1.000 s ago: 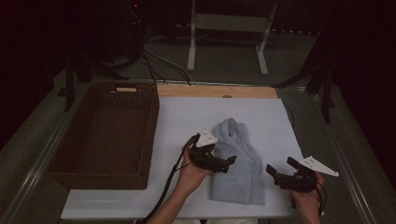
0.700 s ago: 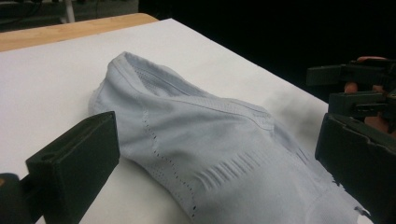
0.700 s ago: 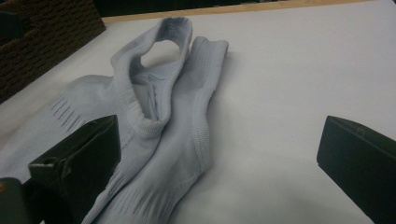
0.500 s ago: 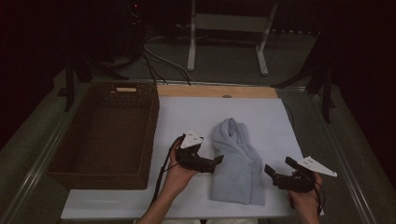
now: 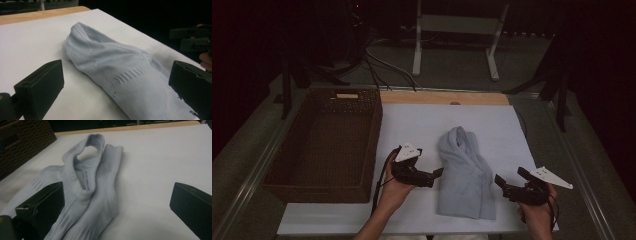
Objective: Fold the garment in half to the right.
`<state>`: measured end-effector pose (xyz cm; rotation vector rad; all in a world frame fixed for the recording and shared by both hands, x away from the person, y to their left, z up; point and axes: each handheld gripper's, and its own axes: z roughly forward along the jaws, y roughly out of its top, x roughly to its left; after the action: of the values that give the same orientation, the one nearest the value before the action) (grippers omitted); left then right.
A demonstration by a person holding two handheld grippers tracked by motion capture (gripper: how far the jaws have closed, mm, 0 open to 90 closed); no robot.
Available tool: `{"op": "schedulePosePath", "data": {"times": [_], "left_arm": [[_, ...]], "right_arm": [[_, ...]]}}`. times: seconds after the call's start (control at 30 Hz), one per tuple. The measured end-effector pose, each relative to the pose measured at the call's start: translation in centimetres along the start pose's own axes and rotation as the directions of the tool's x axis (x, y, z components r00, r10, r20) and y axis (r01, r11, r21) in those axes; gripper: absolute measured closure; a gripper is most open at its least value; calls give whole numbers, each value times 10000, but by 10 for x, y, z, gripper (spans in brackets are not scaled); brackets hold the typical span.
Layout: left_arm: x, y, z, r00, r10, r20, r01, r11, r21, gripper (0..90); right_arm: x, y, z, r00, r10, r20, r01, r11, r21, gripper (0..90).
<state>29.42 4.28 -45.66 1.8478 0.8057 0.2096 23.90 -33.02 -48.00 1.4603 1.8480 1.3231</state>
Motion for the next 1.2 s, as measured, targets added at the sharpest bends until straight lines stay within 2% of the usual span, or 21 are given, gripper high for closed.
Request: {"op": "schedulePosePath", "data": {"times": [0.17, 0.3, 0.6, 0.9, 1.2], "left_arm": [[1, -2, -5, 10000, -27, -25, 27, 10000, -17, 15], [3, -4, -6, 10000, -77, -61, 77, 10000, 62, 15], [1, -4, -8, 9999, -132, 33, 132, 9999, 24, 15], [-2, -4, -8, 9998, -169, 123, 169, 9999, 15, 15], [-3, -5, -7, 9998, -162, 128, 161, 9998, 78, 15]], "right_arm": [[5, 8, -1, 9999, 4, -154, -3, 10000, 28, 1], [10, 12, 1, 9993, -239, -292, 245, 9995, 204, 9], [20, 18, 19, 9970, -421, -648, 465, 9966, 681, 64], [25, 14, 32, 9943, -538, -920, 656, 9892, 1314, 261], [34, 9, 49, 9909, -885, -1010, 1073, 9740, 1993, 368]]}}
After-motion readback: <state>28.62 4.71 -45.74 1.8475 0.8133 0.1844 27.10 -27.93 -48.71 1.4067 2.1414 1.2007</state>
